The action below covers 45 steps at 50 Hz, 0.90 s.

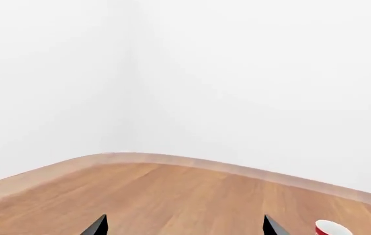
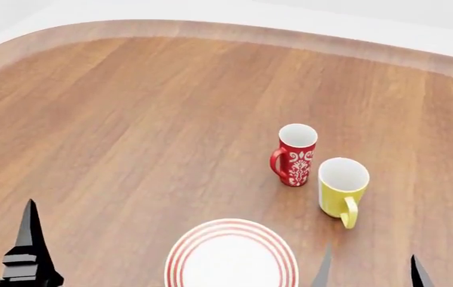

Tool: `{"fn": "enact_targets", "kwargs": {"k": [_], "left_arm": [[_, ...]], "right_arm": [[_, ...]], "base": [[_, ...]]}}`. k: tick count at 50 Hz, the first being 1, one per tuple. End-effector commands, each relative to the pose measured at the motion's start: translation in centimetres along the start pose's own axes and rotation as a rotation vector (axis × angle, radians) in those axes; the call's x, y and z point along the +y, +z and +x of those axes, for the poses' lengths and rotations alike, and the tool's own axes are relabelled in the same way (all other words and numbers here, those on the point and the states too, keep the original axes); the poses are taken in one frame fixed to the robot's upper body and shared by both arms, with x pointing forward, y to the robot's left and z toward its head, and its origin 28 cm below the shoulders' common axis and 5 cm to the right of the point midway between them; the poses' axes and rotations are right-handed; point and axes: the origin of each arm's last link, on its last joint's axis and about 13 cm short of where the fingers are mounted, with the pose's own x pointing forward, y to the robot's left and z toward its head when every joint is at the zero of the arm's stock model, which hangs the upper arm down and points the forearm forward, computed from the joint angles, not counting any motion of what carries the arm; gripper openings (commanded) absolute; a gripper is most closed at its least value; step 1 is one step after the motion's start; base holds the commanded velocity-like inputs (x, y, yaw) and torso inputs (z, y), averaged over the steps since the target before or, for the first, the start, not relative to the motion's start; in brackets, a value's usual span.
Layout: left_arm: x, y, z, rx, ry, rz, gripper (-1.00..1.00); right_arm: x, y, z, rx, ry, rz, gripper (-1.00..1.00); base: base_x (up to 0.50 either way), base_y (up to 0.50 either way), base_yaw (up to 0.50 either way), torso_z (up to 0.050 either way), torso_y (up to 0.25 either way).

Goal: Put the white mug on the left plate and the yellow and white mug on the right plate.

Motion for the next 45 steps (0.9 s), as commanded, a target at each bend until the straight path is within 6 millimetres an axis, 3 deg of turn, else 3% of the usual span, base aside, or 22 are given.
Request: {"fn": "enact_targets", "kwargs": {"k": [1,7,12,29,45], "left_arm": [[0.0,1.3,-1.1,-0.021,0.053,-0.02,1.0],[-0.1,2.3,-1.8,-0.035,0.108,-0.033,1.0],[-0.2,2.7,-1.9,-0.047,0.112,-0.044,1.0],[0.8,2.9,-1.3,-0.039,0.134,-0.051,1.0],[1.0,3.0,-1.4,-0.05,0.151,-0.075,1.0]], "right_arm": [[-2.2,1.2,-2.2,0.018,0.11,0.003,1.0],[-5.3,3.2,-3.7,0.111,0.168,-0.045,1.0],[-6.2,4.5,-3.7,0.165,0.233,-0.04,1.0],[-5.4,7.7,-5.1,0.265,0.48,-0.099,1.0],[-5.4,8.7,-6.9,0.398,0.694,-0.178,1.0]], "base": [[0.0,0.0,0.0,0.0,0.0],[0.0,0.0,0.0,0.0,0.0],[0.0,0.0,0.0,0.0,0.0],[0.0,0.0,0.0,0.0,0.0],[0.0,0.0,0.0,0.0,0.0]]}}
